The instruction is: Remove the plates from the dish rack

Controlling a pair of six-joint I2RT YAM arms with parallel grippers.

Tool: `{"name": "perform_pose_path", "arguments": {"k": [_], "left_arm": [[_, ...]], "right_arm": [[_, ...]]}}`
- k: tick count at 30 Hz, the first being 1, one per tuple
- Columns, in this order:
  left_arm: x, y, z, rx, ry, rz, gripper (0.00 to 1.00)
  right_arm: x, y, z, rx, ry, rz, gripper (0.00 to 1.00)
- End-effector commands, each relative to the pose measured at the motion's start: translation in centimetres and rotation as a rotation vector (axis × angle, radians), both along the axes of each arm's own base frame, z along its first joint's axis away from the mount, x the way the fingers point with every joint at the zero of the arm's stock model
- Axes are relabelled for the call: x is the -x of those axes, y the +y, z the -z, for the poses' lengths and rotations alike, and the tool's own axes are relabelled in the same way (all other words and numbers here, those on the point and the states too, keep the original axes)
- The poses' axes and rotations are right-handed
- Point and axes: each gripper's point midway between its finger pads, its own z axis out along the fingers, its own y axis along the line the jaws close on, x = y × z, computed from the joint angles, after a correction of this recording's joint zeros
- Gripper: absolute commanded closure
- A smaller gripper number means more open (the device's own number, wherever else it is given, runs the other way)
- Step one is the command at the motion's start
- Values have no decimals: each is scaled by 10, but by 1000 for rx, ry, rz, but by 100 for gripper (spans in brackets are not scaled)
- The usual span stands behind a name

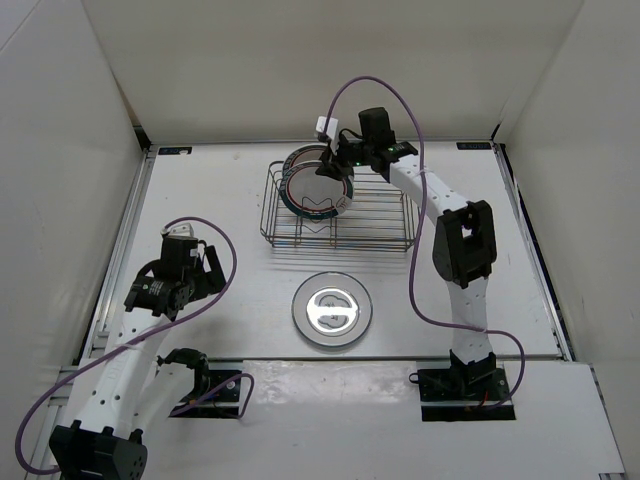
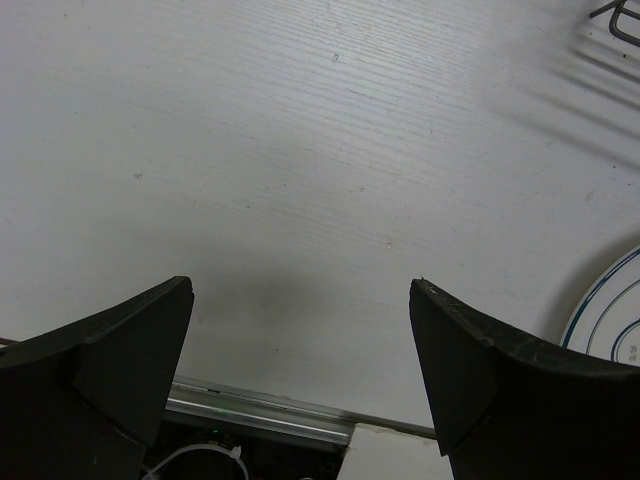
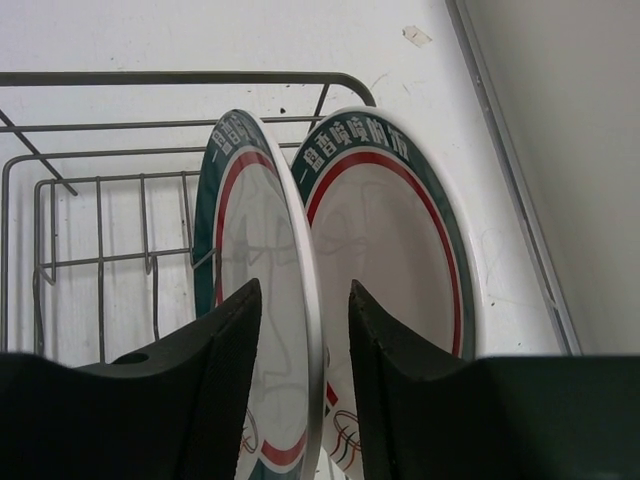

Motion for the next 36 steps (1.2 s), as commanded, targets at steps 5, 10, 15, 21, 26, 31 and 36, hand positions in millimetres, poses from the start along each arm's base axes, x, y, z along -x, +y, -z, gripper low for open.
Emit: {"name": "perform_pose_path", "arguments": {"k": [5,10,15,21,26,31,36], "left_arm": [[-3,-3,-2,8,-18,12,0],[-3,-3,-2,8,-21,14,0],[-3,-3,-2,10,-18,17,0],[-3,-4,-2,11,-20,16,0],[-3,-4,-2,13,-20,16,0],[-3,-4,-2,13,-19,16,0],[-3,-4,-2,13,-19,16,0]], "right_arm": [[2,7,-22,-46,-95,-38,70],[5,6,-28,-56,-93,-32,82],[9,6,-36,-72,-82,-24,85],[9,7,-72,-127,-138,-8,88],[12,6,-97,-154,-188,-11,95],[16,-2,-124,-168,-243,21,96],[18,-13,-148,-217,-291,98,100]]}}
